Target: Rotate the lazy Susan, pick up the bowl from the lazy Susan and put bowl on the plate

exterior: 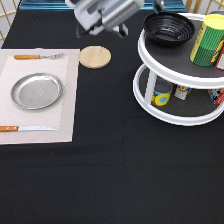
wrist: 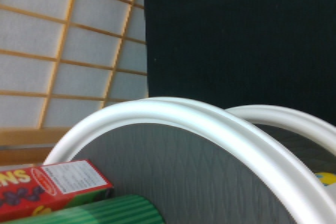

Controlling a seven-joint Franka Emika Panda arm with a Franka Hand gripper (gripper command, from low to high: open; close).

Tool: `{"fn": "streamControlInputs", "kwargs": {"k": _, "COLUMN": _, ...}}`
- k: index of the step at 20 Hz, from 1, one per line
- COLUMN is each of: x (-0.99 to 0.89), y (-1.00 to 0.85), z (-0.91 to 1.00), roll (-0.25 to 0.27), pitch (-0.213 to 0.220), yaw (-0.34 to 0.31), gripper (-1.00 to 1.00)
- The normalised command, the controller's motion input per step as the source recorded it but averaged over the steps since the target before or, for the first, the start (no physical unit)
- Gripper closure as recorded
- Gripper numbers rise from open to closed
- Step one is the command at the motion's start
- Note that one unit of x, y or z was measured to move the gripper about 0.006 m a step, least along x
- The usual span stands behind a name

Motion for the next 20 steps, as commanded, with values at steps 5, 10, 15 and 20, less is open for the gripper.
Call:
{"fn": "streamControlInputs", "kwargs": {"k": 5, "x": -0.89, "y": 0.19, "z": -0.06, "roll": -0.249, "pitch": -0.202, "yaw": 0.004, "gripper": -1.00}}
{"fn": "streamControlInputs", "kwargs": {"k": 10, "x": -0.97, "y": 0.30, "z": -0.18, "roll": -0.178, "pitch": -0.099, "yaw": 0.002, "gripper": -1.00}}
{"fn": "streamControlInputs", "kwargs": {"k": 15, "x": -0.71, "y": 0.43, "z": -0.32, "roll": -0.139, "pitch": -0.011, "yaw": 0.002, "gripper": -1.00}}
{"fn": "streamControlInputs", "kwargs": {"k": 20, "x": -0.45, "y": 0.54, "z": -0.37, "roll": -0.149, "pitch": 0.000, "yaw": -0.029, "gripper": -1.00}}
